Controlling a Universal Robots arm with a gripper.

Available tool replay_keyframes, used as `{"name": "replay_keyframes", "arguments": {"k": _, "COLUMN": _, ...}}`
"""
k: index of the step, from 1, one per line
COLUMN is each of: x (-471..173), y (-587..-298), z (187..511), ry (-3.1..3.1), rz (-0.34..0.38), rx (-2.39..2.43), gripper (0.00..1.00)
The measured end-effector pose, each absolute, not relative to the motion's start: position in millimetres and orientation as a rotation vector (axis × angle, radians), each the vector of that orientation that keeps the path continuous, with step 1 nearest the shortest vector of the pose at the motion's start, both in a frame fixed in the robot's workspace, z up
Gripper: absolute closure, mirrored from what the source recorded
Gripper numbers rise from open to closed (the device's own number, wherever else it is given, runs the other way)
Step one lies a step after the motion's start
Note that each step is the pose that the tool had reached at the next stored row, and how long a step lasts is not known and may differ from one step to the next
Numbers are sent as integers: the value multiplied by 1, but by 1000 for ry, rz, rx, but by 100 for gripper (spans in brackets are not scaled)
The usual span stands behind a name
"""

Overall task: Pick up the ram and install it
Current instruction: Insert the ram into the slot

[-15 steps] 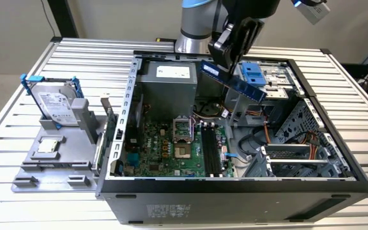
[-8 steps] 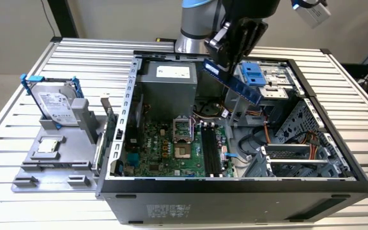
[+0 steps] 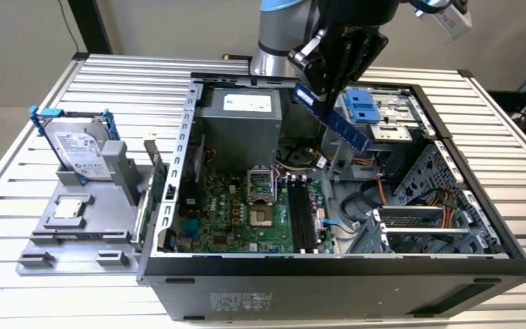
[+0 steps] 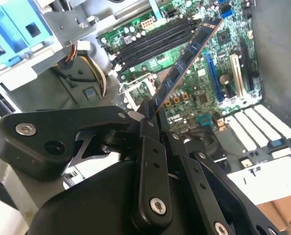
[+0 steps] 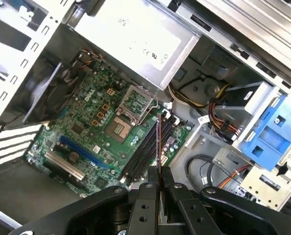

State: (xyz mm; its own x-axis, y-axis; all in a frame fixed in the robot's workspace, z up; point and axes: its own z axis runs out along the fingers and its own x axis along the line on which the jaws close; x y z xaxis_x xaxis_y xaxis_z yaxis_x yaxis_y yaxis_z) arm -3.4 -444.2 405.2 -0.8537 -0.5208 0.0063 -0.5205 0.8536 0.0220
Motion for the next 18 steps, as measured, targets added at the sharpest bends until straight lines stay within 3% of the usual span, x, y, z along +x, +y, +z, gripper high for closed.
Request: {"name": "replay_keyframes", "arguments": {"k": 18, "x": -3, "y": -444, "z": 405, "ry": -3108, "rz": -33, "rx": 389, "gripper": 100}}
